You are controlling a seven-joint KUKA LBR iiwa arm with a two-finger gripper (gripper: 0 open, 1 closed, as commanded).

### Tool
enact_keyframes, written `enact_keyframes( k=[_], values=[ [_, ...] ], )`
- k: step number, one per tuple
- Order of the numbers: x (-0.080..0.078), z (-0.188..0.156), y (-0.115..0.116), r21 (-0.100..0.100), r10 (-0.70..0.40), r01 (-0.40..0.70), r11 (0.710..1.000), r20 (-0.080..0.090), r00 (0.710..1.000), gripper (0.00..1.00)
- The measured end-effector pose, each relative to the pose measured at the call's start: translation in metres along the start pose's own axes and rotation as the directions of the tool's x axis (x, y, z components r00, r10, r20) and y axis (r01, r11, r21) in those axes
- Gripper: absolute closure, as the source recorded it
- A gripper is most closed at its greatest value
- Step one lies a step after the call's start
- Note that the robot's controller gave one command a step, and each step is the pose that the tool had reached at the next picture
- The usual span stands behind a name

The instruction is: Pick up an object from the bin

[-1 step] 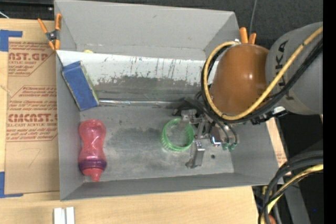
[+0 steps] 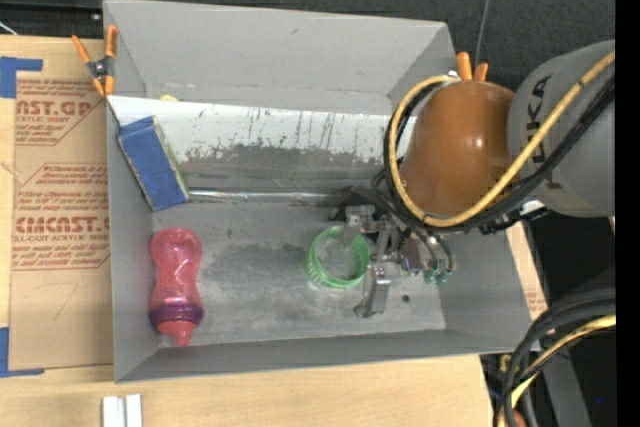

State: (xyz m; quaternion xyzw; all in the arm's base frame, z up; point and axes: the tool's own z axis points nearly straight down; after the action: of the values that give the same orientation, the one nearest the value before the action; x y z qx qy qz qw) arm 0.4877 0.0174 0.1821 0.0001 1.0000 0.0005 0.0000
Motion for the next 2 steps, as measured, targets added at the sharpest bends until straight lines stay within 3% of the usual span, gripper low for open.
enact_keyframes(
  k=[1, 2],
  values=[
    [-0.057, 0.089, -0.059, -0.002, 0.074, -0.074, 0.997, 0.001, 0.997, 0.00],
    [-0.092, 0.104, -0.064, -0.006, 0.040, -0.040, 0.999, -0.007, 0.999, 0.00]
  ],
)
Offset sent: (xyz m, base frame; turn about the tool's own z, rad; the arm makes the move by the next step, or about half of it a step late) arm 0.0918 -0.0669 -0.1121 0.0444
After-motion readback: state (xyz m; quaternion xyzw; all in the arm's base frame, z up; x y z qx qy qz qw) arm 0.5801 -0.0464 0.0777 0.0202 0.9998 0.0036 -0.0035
